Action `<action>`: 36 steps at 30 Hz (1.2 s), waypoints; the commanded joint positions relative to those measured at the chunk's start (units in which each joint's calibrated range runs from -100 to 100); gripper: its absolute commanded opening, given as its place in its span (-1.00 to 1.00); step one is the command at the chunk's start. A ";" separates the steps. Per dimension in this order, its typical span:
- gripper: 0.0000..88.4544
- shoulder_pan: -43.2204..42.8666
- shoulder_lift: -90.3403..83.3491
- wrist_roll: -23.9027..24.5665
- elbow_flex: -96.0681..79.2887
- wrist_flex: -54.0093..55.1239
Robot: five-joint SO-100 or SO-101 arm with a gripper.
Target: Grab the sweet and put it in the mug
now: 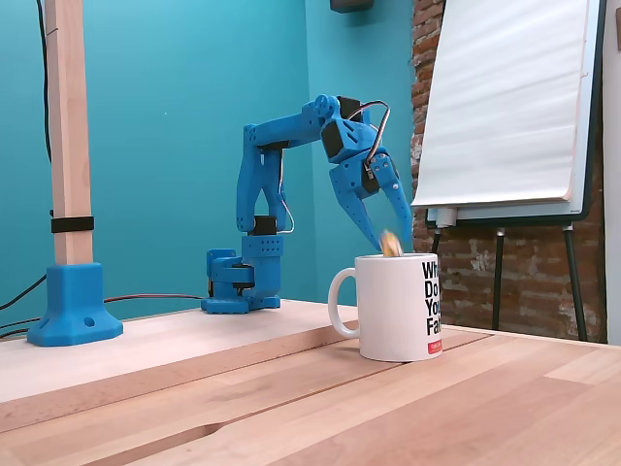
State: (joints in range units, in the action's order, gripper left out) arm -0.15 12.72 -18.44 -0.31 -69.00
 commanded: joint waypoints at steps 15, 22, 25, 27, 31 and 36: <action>-1.00 -0.22 -1.53 1.32 2.63 -0.11; -1.00 -0.14 -9.70 6.64 0.22 -0.11; -1.00 -0.65 -17.97 8.06 -5.75 -0.03; -1.00 -0.87 -24.25 8.69 -11.28 0.05; -1.00 -4.14 -38.96 9.18 -25.38 1.02; -1.00 -7.48 -54.28 10.45 -42.33 6.26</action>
State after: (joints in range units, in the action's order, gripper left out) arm -6.06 -32.33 -8.52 -35.45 -66.31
